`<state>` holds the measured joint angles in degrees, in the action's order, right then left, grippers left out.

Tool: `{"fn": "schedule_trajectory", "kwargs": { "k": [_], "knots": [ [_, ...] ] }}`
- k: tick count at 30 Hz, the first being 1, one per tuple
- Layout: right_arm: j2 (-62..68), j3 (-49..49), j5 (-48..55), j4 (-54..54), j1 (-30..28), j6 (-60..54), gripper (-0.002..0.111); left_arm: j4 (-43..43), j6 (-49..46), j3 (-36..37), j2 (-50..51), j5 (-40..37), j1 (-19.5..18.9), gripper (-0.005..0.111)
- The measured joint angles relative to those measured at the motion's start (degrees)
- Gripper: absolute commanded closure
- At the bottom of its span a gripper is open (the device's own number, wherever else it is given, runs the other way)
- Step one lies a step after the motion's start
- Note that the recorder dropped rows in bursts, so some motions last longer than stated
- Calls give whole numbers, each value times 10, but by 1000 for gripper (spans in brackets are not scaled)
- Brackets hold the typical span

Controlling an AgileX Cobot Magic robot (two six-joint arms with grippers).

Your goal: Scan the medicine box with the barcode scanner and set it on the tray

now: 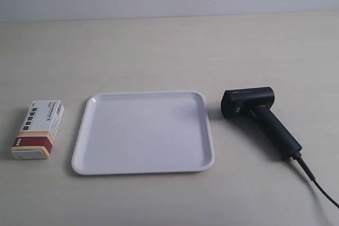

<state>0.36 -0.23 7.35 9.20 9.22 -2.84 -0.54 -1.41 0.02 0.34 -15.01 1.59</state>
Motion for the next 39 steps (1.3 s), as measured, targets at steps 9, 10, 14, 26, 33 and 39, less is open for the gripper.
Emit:
{"fn": "schedule_trajectory", "kwargs": {
  "k": [9,10,14,26,33,39],
  "knots": [
    [0,0,0,0,0,0,108,0,0,0,0,0,0,101],
    [0,0,0,0,0,0,108,0,0,0,0,0,0,101],
    [0,0,0,0,0,0,108,34,30,0,0,33,0,101],
    [0,0,0,0,0,0,108,140,104,0,0,191,0,107],
    [0,0,-9,0,0,0,108,138,66,-12,39,222,0,107],
    [0,0,-33,0,0,0,108,130,48,-17,187,247,0,107]
  ]
}}
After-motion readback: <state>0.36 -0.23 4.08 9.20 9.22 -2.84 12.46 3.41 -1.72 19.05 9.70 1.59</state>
